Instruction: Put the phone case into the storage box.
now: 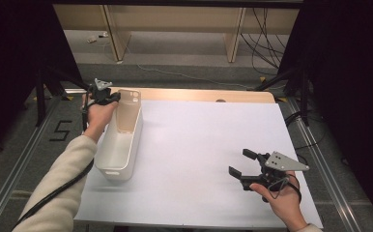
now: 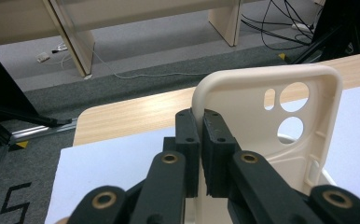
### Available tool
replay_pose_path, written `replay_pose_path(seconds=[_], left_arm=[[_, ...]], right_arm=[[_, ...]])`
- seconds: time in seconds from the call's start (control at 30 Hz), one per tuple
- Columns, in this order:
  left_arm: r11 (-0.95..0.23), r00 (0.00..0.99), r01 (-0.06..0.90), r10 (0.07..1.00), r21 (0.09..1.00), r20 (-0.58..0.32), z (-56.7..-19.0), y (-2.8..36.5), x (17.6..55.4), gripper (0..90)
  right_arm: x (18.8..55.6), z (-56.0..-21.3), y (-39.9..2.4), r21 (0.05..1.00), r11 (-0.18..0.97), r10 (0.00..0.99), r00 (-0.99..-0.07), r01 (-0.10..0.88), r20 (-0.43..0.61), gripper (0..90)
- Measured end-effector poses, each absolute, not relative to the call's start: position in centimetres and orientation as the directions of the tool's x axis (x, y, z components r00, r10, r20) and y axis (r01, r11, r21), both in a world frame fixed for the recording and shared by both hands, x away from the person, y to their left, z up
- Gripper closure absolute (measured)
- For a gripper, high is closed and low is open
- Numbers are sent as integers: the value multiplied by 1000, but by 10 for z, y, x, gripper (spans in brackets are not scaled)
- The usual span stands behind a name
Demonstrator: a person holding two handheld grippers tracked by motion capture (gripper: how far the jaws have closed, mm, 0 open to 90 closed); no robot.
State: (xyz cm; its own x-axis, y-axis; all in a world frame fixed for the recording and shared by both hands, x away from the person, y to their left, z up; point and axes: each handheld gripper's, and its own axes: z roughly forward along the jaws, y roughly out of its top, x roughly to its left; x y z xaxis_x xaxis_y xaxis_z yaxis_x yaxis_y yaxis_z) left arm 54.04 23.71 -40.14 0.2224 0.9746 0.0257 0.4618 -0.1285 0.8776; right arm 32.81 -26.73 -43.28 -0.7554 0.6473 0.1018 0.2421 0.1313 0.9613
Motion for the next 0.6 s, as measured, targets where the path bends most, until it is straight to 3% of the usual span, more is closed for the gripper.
replay_pose_path(seconds=[0.6], left_arm=[[-169,221,475,973,864,69,-402,236,544,837]], right_arm=[[328,-433,-267,962,129,647,-756,240,102,170]])
